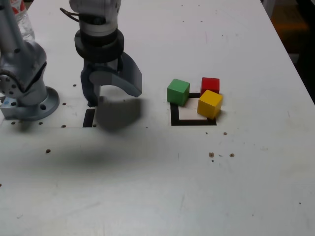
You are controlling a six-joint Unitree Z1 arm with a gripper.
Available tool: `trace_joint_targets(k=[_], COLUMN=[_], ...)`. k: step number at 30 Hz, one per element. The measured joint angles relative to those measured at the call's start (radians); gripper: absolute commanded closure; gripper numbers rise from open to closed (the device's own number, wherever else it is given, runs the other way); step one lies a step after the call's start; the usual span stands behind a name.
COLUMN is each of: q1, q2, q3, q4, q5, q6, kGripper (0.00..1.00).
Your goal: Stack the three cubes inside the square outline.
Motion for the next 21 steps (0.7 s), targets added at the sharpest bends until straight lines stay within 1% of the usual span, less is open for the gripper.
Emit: trace_joint_targets(k=[7, 18, 21], q1=[0.006, 0.009, 0.014], q2=[0.028, 0.029, 0.016], q3=[0.002, 0.012, 0.012], q4=[-0.005, -0.013, -0.001], q5=[-0.002, -0.004, -0.004], q6=[0.000, 0.000, 0.000], kGripper=[0.11, 0.11, 0.11])
